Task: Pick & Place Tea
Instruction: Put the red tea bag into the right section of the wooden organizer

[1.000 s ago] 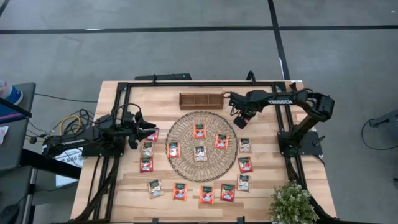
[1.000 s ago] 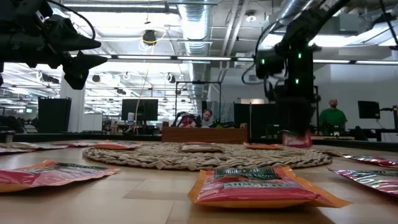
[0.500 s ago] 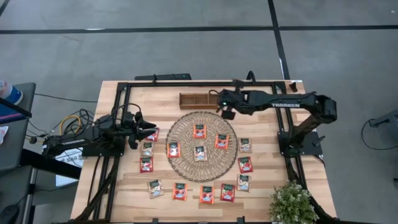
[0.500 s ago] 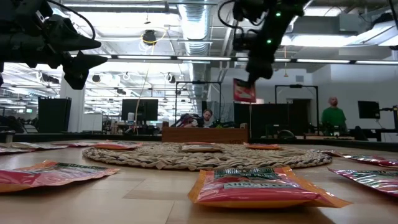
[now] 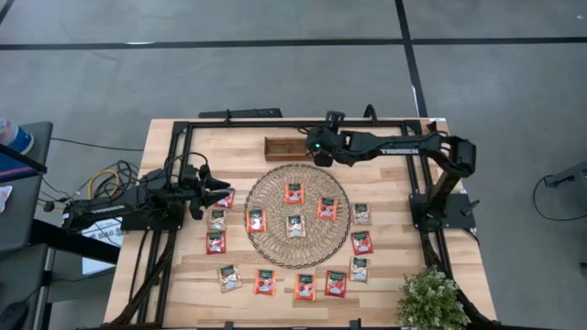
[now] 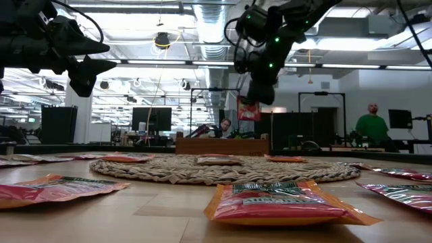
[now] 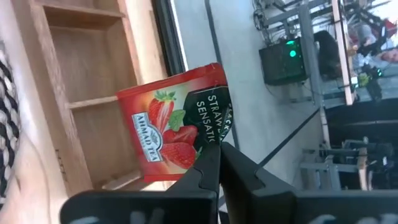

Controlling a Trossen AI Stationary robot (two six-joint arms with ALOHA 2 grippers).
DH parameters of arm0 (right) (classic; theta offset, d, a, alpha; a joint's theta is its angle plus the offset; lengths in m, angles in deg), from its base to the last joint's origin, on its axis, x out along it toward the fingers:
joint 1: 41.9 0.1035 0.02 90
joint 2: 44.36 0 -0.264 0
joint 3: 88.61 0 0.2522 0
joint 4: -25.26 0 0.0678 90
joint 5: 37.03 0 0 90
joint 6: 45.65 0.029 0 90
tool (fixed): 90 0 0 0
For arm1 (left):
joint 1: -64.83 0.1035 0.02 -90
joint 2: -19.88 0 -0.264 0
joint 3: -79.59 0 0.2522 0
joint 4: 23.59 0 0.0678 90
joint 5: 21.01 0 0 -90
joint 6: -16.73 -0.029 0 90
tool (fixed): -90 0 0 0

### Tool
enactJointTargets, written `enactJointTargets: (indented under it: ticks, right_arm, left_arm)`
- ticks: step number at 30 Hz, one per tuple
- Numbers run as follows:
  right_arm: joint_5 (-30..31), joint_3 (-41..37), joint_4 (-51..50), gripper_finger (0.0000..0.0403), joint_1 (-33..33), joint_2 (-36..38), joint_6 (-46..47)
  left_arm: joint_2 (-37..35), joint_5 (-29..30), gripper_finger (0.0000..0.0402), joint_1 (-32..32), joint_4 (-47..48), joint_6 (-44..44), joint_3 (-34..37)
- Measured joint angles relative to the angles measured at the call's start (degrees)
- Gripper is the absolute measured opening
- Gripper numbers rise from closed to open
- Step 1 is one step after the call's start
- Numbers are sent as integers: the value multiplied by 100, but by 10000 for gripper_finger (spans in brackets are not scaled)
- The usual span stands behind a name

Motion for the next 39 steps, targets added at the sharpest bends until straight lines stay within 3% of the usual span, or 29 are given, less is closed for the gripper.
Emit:
enactJointTargets:
  ticks: [13, 39]
  right_arm:
    - [11, -1, 177, 0, -151, -641, 84]
    - [-271, 0, 172, 0, -375, -718, 645]
  left_arm:
    - [-1, 0, 170, -1, 0, -2, 0]
    - [0, 0, 170, -2, 0, 0, -2]
